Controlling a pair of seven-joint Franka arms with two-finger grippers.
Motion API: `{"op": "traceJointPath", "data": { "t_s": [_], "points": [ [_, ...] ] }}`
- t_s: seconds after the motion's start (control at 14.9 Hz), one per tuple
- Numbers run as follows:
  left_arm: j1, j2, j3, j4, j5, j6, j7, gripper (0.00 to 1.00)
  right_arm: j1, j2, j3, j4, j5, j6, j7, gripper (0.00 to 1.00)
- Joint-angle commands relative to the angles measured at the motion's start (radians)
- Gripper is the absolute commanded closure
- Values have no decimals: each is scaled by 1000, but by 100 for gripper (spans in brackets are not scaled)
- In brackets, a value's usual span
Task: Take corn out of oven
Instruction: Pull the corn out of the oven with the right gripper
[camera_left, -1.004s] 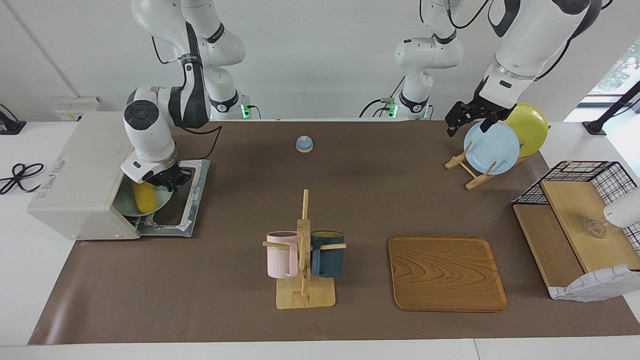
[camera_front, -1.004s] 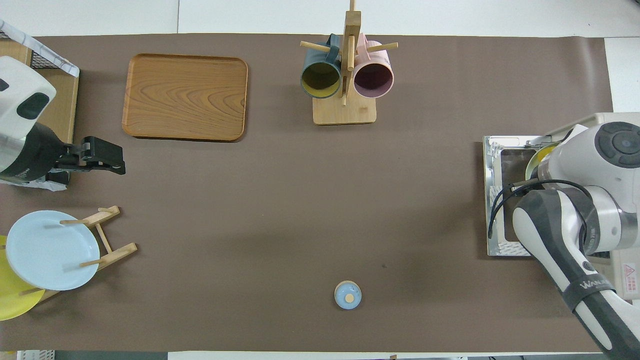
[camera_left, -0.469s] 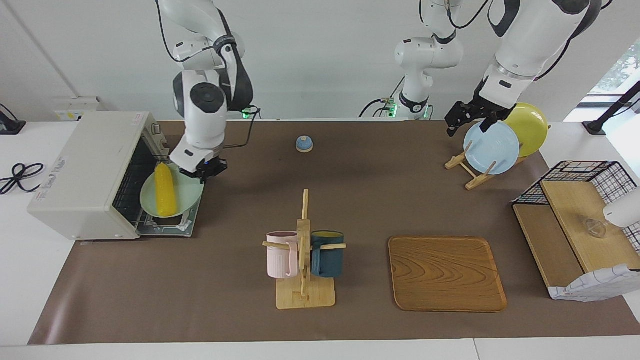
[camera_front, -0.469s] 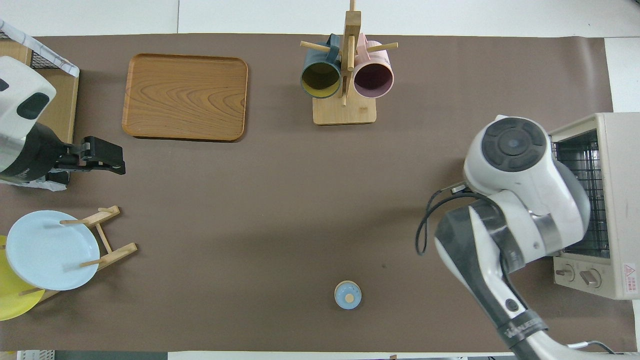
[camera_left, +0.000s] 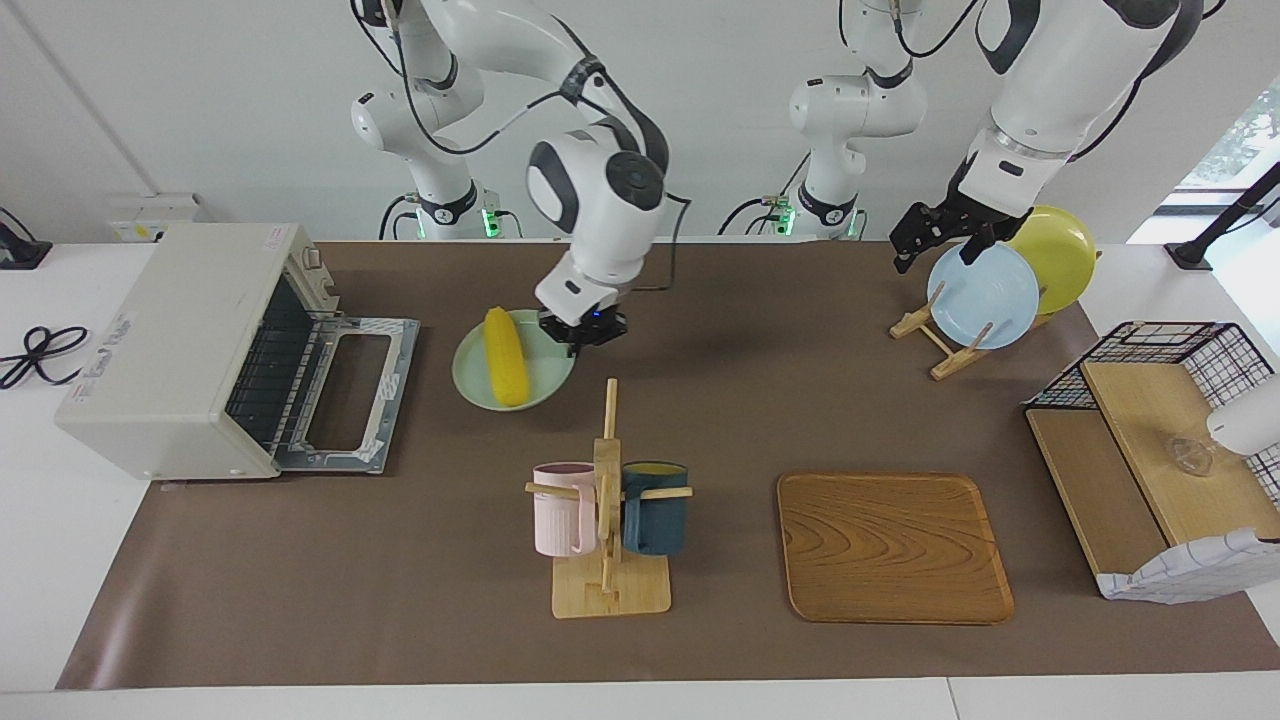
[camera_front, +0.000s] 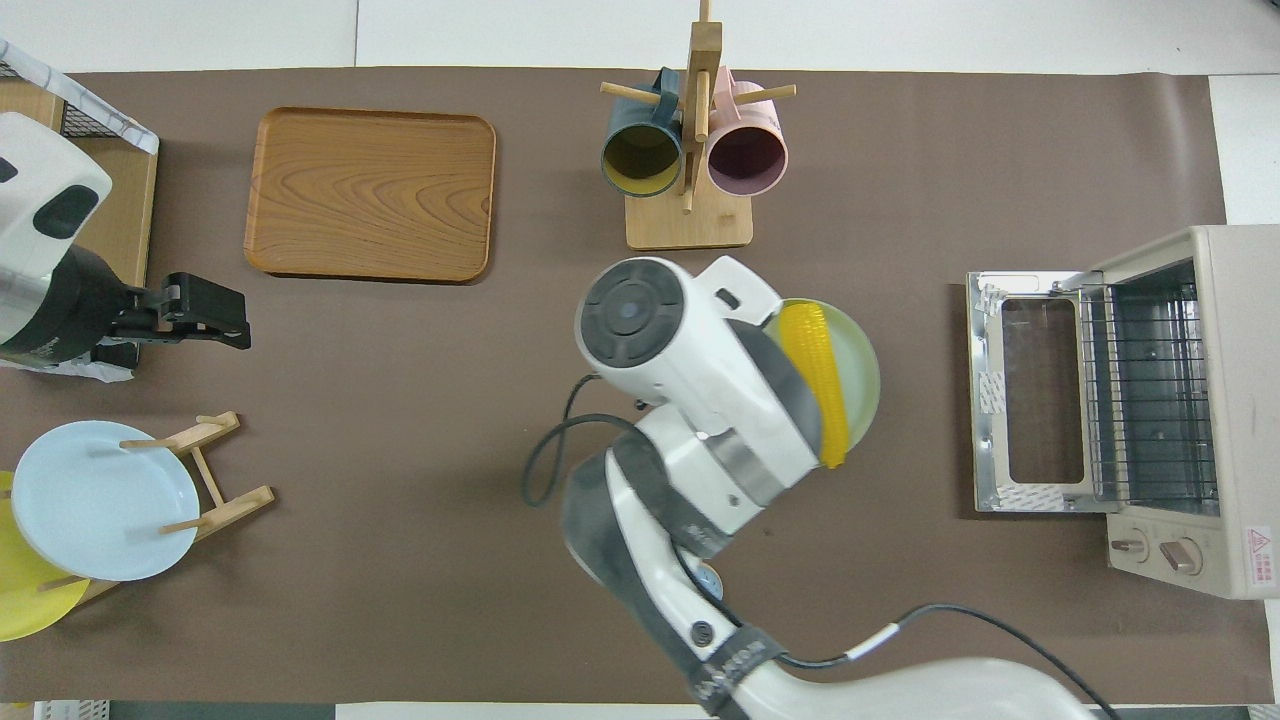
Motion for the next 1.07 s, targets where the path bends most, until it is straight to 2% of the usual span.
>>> {"op": "traceJointPath", "data": {
  "t_s": [0.0,0.2,0.47,0.54,0.6,0.67,0.74,1.0],
  "points": [
    [7,-15,-8,0,6,-7,3,0,38,191,21,181,64,2,117,100],
    [8,-15,-8,-3,6,-4,7,0,84,234,25,171,72,97,229,100],
    [10,-21,-6,-16,6,0,4,0,66,234,26,163,79,109,233,100],
    [10,-21,-6,-17,6,0,1,0,66,232,26,169,87,111,232,94],
    [8,-21,-6,-18,6,3,1,0,51,220,26,171,99,109,230,84],
    [8,-21,-8,-17,6,5,0,0,32,206,26,172,119,112,229,67],
    [7,-21,-8,-17,6,5,0,0,29,191,26,172,129,123,223,59],
    [1,-21,-10,-18,0,25,1,0,20,139,22,177,109,109,120,56]
  ]
}}
